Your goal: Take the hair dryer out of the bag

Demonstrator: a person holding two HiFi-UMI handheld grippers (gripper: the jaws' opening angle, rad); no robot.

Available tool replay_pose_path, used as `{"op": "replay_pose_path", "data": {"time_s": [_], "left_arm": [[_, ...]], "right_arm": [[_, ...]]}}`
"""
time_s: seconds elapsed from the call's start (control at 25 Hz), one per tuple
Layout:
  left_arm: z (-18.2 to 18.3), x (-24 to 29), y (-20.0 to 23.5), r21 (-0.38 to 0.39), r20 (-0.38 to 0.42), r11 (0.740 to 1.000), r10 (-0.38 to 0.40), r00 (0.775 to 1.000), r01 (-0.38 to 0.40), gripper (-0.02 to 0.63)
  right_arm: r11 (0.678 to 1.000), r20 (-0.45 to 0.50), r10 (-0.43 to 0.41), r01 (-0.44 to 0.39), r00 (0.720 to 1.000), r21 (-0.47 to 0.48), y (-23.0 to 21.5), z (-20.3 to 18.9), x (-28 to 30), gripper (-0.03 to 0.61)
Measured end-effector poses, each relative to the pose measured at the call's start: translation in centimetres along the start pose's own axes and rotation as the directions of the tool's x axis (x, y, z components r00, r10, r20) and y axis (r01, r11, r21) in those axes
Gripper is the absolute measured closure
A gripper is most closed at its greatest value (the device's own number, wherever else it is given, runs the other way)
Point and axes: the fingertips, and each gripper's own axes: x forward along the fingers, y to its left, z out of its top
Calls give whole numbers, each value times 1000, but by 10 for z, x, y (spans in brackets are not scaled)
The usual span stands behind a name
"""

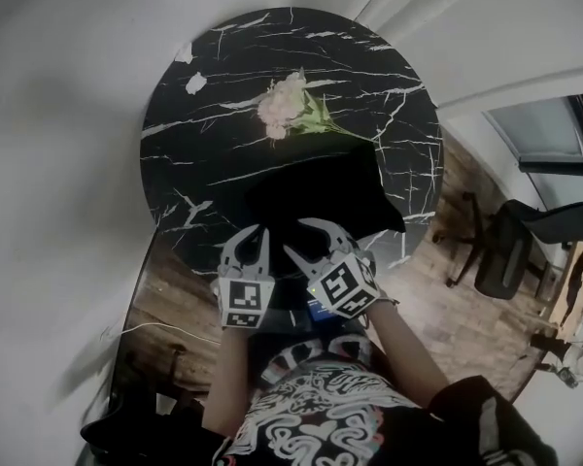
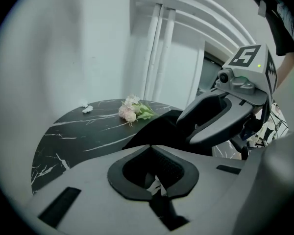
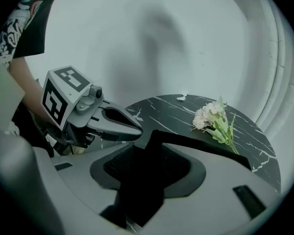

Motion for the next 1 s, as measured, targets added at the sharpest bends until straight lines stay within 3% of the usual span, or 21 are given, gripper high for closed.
{"op": "replay_pose_path", "data": {"time_s": [0.4,0.64,0.92,1.0], "left_arm": [[-14,3,9,-34,-41,999,15,999,-16,598],[-22,2,9,-52,-59,999,6,998,-9,598],[-23,2,10,-55,-56,998,5,998,-8,598],[-23,2,9,-54,-58,998,4,998,-7,598]], "right_arm": [[981,-70,98,-108,993,-160,11,-10,29,421],[974,-128,150,-169,980,-152,20,-23,40,422],[976,-157,112,-139,981,-168,17,-34,42,432],[978,-160,87,-115,983,-173,13,-35,43,503]]}}
